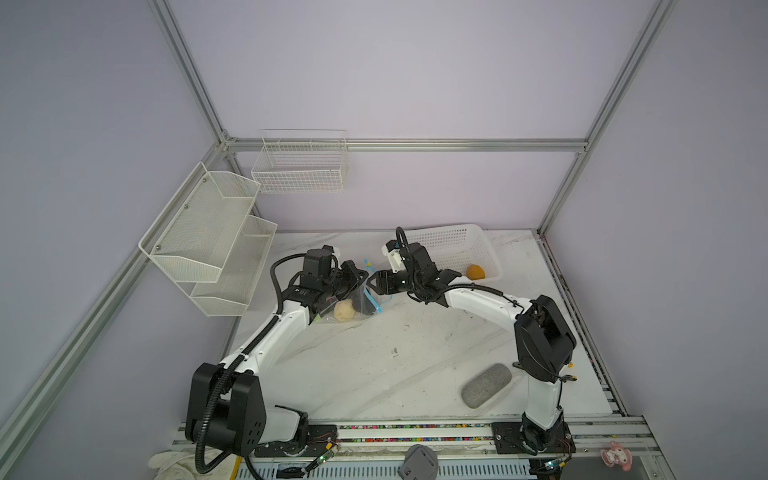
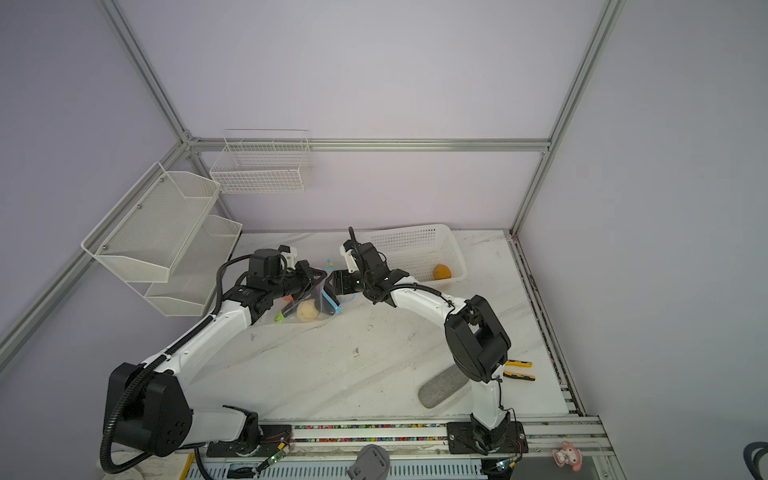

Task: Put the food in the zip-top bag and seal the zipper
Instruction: 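Raise the right gripper out of the bag and move over the basket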

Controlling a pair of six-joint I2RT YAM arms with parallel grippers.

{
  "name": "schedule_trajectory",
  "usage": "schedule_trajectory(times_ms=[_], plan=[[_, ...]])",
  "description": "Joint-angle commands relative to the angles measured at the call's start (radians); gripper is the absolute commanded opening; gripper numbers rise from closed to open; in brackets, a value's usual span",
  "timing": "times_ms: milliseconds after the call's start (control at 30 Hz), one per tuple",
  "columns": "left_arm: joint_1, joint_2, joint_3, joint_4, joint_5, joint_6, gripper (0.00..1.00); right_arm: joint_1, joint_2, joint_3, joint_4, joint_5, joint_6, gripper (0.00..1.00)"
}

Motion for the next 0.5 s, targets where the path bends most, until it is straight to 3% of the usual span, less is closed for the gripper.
schedule_trajectory(times_ms=[0, 467], plan=[[0.005, -0.008, 0.037, 0.053, 0.022, 0.003, 0.00, 0.007, -0.084, -0.034, -0.041, 0.050, -0.002, 0.67], [0.004, 0.003, 0.042, 0.040, 0.011, 0.003, 0.00, -0.032, -0.108, 0.090, -0.326, 0.298, -0.144, 0.67]])
